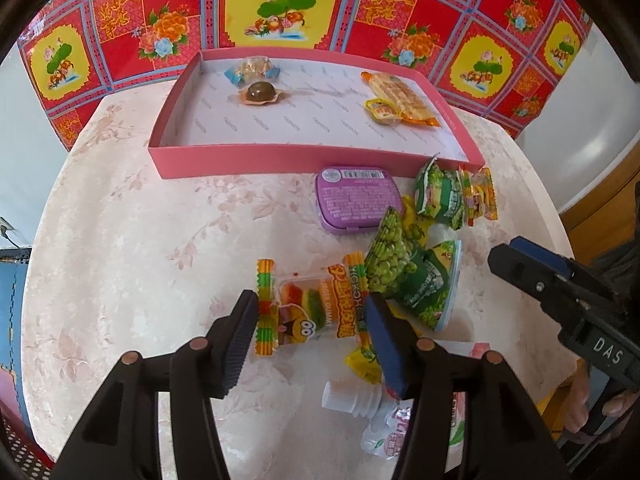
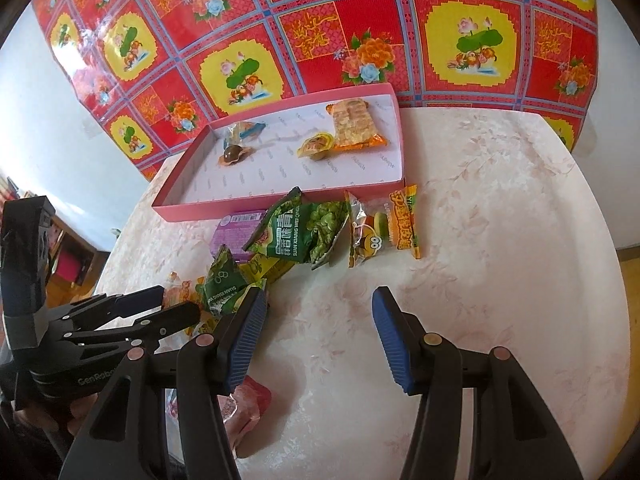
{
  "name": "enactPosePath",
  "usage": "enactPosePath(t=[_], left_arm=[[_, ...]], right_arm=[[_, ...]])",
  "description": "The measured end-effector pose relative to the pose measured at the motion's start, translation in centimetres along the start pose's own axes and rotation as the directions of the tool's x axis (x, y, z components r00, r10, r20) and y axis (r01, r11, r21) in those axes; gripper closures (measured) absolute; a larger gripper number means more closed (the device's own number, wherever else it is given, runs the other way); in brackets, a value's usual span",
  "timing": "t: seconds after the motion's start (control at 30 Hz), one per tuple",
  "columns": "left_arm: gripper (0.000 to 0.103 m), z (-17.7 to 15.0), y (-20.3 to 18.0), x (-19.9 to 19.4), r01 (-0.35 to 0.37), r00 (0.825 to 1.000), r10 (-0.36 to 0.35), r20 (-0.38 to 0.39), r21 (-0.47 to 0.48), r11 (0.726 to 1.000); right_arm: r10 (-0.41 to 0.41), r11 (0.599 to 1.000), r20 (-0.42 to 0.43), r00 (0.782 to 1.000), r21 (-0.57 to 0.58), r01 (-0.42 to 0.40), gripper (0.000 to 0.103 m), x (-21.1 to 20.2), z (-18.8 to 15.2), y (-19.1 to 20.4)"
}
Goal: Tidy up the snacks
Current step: 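Move the left tool to the gummy candy pack while the right tool approaches the green pea snack bag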
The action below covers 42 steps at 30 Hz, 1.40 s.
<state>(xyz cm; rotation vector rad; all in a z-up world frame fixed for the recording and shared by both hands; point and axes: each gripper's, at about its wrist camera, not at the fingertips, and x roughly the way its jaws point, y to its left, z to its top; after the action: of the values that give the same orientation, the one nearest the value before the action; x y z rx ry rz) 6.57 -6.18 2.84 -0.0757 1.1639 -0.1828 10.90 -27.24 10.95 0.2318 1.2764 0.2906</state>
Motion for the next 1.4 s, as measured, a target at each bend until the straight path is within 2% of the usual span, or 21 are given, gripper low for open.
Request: enactPosePath(t=[0.53,0.73,0.9,1.0,1.07,1.13,1.4], left_arm=[[0.043,-0.1,-0.6,0.4,-0.020,1.000,0.020,0.009,0.040,0.999],[0.043,-0.3,-1.1,0.7,-0.059,0.998,0.058,0.016,0.080,0.995],[0.044,-0.2,-1.1,0.7,-0.053,0.998,0.052,0.023,0.079,0.995],[0.049,-0.2,-0.9,0.6,-0.055,0.998,0.053,0.025,0.077,0.996],[0.058,-0.2,-0.8,0.5,-0.059,0.998,0.057,0.031,0.074,0.996],[0.062,-0.2,-0.6,0.3,-0.050,0.998,0.047,0.038,0.068,0.996],[0.064,-0.3,-0.3,-0.5,-0.062,0.995,0.057,0.077,0.068,0.996]], right_arm=[[0.004,1.000,-0.011,1.000,-0.011,-0.004,0.046,0.2,0.0,0.5],[0.003,1.000,-0.014,1.000,-0.010,-0.003,0.046,0.3,0.0,0.5],[0.003,1.000,-0.019,1.000,-0.010,-0.004,0.046,0.4,0.0,0.5],[0.002,1.000,-0.022,1.000,-0.011,-0.002,0.046,0.5,-0.1,0.6],[0.000,1.000,-0.024,1.000,-0.011,-0.001,0.046,0.5,-0.1,0.7],[0.000,1.000,-0.029,1.000,-0.009,-0.001,0.046,0.5,-0.1,0.7],[0.003,1.000,-0.033,0.999,-0.018,-0.004,0.046,0.6,-0.1,1.1]])
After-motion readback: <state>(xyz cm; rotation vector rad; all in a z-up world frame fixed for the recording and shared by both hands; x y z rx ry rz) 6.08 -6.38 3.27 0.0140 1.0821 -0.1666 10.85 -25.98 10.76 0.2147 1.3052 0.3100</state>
